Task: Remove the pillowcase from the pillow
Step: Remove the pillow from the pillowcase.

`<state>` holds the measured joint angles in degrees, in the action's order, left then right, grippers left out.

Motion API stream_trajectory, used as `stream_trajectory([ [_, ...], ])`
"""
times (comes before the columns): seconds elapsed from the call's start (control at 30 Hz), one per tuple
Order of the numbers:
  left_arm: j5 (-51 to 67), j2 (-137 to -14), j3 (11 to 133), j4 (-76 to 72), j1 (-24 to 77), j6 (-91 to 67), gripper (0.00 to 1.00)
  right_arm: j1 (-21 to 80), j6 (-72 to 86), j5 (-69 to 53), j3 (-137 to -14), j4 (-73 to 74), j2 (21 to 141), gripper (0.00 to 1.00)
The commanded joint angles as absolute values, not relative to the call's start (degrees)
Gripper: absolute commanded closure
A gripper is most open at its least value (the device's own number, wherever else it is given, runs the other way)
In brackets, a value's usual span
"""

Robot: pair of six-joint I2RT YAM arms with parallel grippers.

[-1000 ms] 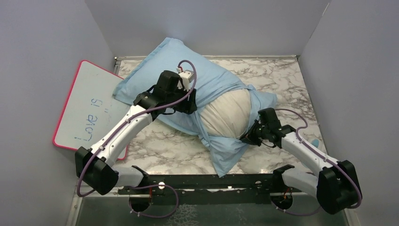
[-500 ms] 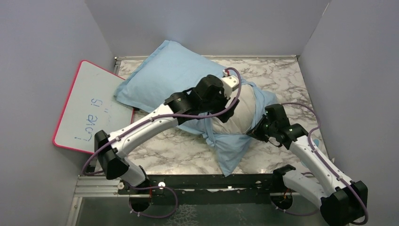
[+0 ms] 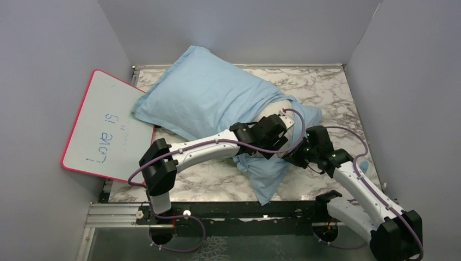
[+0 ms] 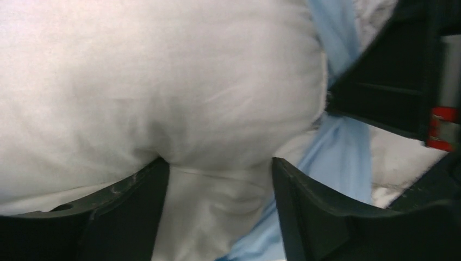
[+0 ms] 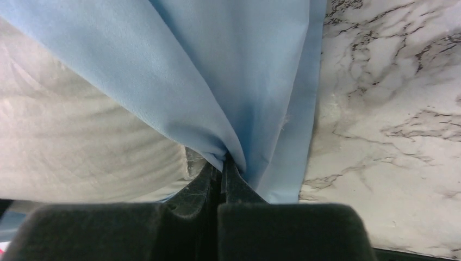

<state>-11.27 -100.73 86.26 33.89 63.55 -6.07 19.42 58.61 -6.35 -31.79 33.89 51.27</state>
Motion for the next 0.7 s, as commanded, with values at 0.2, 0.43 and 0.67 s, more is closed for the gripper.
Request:
stream_trajectory([
  [0.2, -22.1, -104.2, 81.6, 32.9, 58.9, -14.4, 0.97, 19.2, 60.6, -9.0, -26.8, 35.2, 51.3, 1.00],
  [0.43, -14.7, -98.5, 78.3, 30.2, 55.0, -9.8, 1.00, 19.3, 59.4, -5.6, -30.6, 40.2, 51.6, 0.83],
  [0.67, -9.6, -93.8, 71.0, 29.1, 55.1, -10.5, 1.00, 19.2, 51.2, 6.5, -47.0, 46.0, 52.4, 0.50],
])
